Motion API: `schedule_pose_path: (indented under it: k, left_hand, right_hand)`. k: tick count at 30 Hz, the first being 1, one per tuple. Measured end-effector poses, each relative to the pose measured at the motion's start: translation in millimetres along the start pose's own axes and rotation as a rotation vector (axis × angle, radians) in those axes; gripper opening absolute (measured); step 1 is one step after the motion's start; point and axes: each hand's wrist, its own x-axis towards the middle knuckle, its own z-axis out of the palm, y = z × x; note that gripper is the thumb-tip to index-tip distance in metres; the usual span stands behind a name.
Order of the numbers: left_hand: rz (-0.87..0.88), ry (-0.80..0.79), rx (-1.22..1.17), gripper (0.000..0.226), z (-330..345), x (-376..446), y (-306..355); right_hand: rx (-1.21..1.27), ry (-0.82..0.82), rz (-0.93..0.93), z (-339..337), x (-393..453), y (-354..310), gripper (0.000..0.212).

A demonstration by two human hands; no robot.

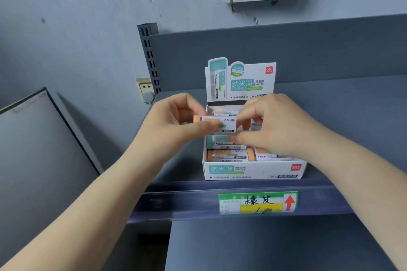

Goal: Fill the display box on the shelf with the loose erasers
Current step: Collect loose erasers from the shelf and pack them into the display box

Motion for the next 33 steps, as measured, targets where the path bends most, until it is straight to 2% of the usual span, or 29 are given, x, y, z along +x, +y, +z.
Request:
schedule_pose_path:
  k: [1, 5, 11, 16, 24, 33]
  left_hand:
    - [-0.005, -0.005, 0.029, 0.031, -0.4, -1.2, 0.4]
    - [-0.028, -0.039, 0.15, 0.027, 2.2, -3.1, 0.9]
    - [0.056, -0.157, 0.466, 0.013, 7.2, -7.4, 12.6]
    - [0.094, -0.166, 0.666, 0.016, 8.5, -8.1, 18.3]
    - [0.085, -0.181, 0.828, 0.02, 10.7, -7.3, 13.1]
    - [0.14, -0.173, 0.954, 0.015, 14.0, -6.5, 15.3]
  right_hand:
    - [0.024, 0.037, 0.007, 0.5, 0.0, 1.9, 0.007]
    - [0.139, 0.158, 0.047, 1.2, -1.2, 11.8, 0.024]
    - [0.248, 0.258, 0.06, -2.1, -3.3, 19.0, 0.015]
    - [0.288, 0.303, 0.071, -4.5, -5.6, 23.0, 0.019]
    - [0.262, 0.336, 0.117, -3.0, -8.3, 23.3, 0.008]
    - [0.214, 0.407, 0.134, -7.5, -8.2, 26.0, 0.017]
